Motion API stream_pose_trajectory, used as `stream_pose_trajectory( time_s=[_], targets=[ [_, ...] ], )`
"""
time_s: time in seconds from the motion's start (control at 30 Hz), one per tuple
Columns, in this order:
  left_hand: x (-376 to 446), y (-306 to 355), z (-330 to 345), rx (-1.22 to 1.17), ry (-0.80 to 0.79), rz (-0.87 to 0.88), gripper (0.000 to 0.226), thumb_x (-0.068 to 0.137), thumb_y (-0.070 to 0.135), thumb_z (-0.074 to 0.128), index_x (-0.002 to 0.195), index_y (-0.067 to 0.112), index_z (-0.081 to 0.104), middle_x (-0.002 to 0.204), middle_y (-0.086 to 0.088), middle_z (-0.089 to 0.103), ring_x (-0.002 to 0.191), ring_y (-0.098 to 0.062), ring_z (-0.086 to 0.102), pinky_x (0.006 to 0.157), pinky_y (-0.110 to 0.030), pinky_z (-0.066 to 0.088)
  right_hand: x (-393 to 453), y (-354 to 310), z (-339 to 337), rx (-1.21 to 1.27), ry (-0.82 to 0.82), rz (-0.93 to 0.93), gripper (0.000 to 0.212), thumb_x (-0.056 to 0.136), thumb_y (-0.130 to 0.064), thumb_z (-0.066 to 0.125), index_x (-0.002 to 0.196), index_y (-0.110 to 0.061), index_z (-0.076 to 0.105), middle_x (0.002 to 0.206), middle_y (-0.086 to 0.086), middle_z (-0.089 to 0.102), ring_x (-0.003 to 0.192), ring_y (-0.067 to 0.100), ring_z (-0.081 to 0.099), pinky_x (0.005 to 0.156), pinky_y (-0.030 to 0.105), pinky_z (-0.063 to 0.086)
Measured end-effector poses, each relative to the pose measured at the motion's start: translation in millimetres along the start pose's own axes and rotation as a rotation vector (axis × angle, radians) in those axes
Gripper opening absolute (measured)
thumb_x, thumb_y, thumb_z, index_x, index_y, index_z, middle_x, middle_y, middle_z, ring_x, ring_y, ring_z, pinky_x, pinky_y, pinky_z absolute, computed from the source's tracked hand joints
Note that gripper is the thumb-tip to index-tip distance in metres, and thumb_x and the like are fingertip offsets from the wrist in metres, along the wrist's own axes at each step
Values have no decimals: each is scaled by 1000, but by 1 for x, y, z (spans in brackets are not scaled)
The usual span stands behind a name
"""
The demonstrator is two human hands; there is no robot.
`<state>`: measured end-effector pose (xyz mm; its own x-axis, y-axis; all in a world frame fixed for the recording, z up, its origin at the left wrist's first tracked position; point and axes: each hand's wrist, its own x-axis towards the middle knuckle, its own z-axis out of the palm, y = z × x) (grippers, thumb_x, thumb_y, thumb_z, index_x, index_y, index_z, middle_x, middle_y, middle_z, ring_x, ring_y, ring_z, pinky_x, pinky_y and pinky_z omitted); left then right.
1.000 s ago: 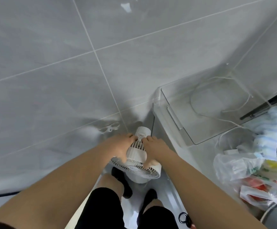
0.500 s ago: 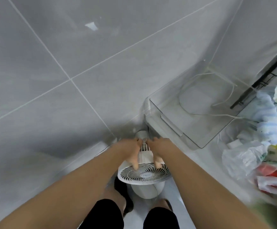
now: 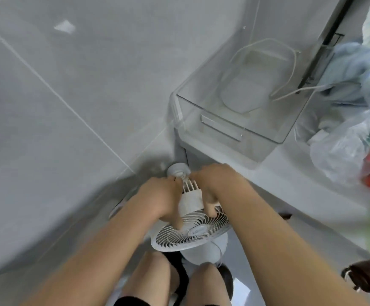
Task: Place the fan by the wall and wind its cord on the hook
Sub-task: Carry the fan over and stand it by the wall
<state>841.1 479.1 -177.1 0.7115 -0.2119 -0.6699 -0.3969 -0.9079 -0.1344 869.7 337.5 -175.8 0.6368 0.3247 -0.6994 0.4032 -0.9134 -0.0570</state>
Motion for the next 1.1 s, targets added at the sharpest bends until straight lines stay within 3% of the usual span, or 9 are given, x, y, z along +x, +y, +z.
stream_pose_trajectory(
  time_s=[0.07,0.13,0.27,0.37,0.6,0.77,0.87,0.93,1.1],
  targets=[
    [-7,0,8,9,111,30,99,60,60,80,140,16,42,126,-3,62,104,-25,66,78,-34,48,-13,-3,8,16,112,23,84,64,-26,93,139,-27,54,127,2,61,120,29,60,81,37,44],
    [-10,4,27,4,225,55,93,59,63,74,136,19,44,124,0,61,105,-23,63,82,-35,42,-20,-8,30,35,214,38,80,65,-26,92,135,-27,53,125,2,57,119,28,58,87,39,48],
    [-22,13,56,-62,394,62,73,63,68,67,122,29,47,114,7,59,87,-18,50,70,-34,32,-42,-19,60,36,383,107,64,67,-30,88,122,-33,55,115,-5,57,111,23,59,89,39,53],
    [-33,15,89,-128,538,95,69,64,73,66,116,30,50,109,6,60,88,-20,53,73,-37,46,-62,-45,89,31,490,184,63,73,-27,83,129,-34,55,122,-5,60,115,24,61,86,37,52],
    [-56,12,150,-252,617,218,107,62,75,74,152,41,27,151,10,49,130,-25,55,97,-43,49,-83,-98,148,51,552,277,68,80,-31,78,140,-29,47,130,2,54,120,30,61,94,45,55],
    [-71,36,184,-333,716,211,103,64,75,70,152,40,29,147,6,52,125,-25,59,91,-37,48,-90,-114,190,50,603,300,104,72,-45,84,157,-31,26,145,4,45,134,30,47,101,46,50],
    [-81,44,203,-339,726,225,104,67,78,67,153,36,27,146,3,53,123,-26,59,89,-38,49,-101,-116,210,30,640,303,110,68,-51,86,157,-36,24,146,0,45,134,29,45,100,47,52],
    [-87,40,213,-411,701,296,105,66,83,64,153,37,30,149,5,51,126,-23,57,96,-39,50,-108,-113,218,3,624,294,112,65,-54,88,156,-37,25,144,-1,46,133,27,46,98,47,52],
    [-81,21,230,-724,537,359,101,67,102,29,141,37,55,143,7,60,128,-16,57,110,-40,44,-125,-96,222,-102,542,360,115,67,-44,92,157,-36,21,147,-2,45,136,26,47,99,46,51]
  ],
)
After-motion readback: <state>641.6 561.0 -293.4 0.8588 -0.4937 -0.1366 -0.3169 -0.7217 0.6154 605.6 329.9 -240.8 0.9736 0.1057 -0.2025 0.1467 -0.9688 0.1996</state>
